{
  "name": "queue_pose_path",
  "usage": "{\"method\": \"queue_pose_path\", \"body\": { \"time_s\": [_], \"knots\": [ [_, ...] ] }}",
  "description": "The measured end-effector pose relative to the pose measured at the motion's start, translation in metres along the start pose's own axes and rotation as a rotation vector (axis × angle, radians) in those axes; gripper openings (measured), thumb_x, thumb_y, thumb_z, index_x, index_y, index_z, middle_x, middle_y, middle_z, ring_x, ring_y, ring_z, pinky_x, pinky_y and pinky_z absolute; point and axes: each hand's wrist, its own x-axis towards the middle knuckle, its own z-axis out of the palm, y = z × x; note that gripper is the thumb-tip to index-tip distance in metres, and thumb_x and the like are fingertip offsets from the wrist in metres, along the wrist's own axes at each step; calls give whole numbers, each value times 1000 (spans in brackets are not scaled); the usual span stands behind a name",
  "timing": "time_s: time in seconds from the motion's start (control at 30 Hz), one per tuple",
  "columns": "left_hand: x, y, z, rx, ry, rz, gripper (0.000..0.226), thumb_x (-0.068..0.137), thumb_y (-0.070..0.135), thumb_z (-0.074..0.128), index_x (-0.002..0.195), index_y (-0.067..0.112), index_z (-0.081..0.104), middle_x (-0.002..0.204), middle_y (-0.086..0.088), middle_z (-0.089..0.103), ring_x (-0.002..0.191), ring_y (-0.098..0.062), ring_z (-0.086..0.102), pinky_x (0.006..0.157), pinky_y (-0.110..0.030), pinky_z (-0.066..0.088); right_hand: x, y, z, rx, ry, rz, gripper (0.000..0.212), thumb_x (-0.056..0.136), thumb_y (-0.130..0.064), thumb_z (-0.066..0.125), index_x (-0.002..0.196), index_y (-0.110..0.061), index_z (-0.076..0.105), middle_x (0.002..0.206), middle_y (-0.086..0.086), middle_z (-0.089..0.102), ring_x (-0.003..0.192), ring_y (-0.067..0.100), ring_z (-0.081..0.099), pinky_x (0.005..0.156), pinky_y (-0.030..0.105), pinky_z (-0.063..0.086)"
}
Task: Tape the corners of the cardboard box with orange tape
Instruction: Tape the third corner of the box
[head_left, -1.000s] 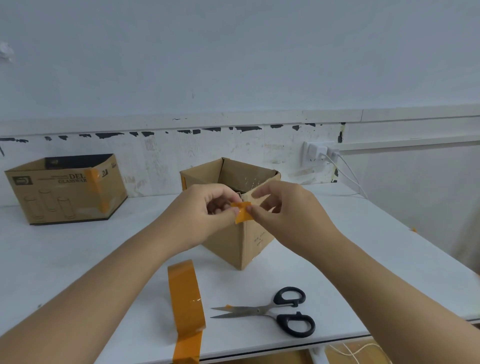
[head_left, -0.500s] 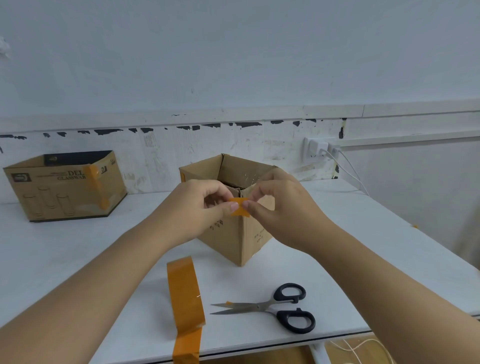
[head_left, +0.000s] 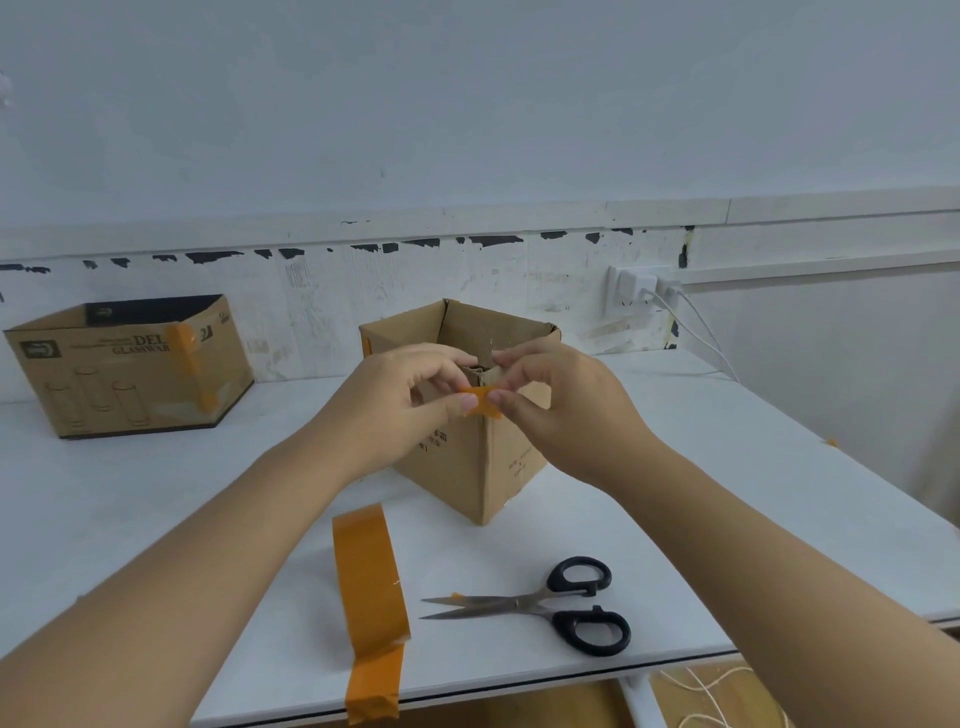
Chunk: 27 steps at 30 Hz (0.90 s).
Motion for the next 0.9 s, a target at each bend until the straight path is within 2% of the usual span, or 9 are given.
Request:
{"method": "queue_pose_path", "body": {
  "time_s": [0.13, 0.37, 0.47, 0.6, 0.73, 0.9],
  "knots": [
    [3, -3, 1, -31, -9, -18, 6, 84, 28, 68, 86, 23, 70, 119, 22, 60, 93, 5, 59, 81, -17, 47, 2, -1, 4, 24, 20, 19, 10, 87, -29, 67, 83, -21, 72, 118, -20, 62, 97, -4, 52, 75, 1, 30],
    [5, -10, 3, -81, 6, -27, 6, 83, 26, 70, 86, 21, 70, 115, 23, 61, 92, 4, 62, 78, -8, 47, 3, -1, 9, 46, 65, 34, 9, 86, -25, 68, 80, -19, 72, 114, -17, 64, 97, -3, 54, 73, 0, 32],
    [8, -11, 4, -84, 21, -38, 7, 83, 25, 70, 85, 18, 71, 110, 23, 63, 92, 6, 61, 76, -6, 45, 4, -1, 11, 33, 85, 27, 10, 85, -24, 69, 78, -19, 71, 112, -15, 65, 98, 0, 55, 72, 4, 34],
    [13, -10, 3, -78, 31, -46, 5, 83, 22, 71, 82, 17, 72, 103, 22, 65, 90, 6, 61, 74, -5, 45, 5, -2, 14, -10, 113, 11, 11, 85, -24, 69, 76, -16, 70, 110, -12, 65, 102, 5, 58, 77, 19, 41],
    [14, -8, 3, -67, 40, -50, 6, 82, 22, 71, 80, 16, 72, 100, 20, 66, 87, 4, 61, 74, -7, 47, 5, -1, 16, -29, 137, 4, 13, 84, -24, 69, 75, -14, 70, 109, -9, 66, 102, 6, 59, 79, 20, 42],
    [15, -6, 3, -88, 47, -54, 7, 80, 23, 73, 75, 26, 69, 96, 20, 67, 85, 0, 63, 74, -13, 50, 6, -1, 15, -47, 139, -6, 15, 84, -24, 69, 76, -12, 70, 109, -8, 67, 100, 7, 60, 80, 23, 46]
  ]
}}
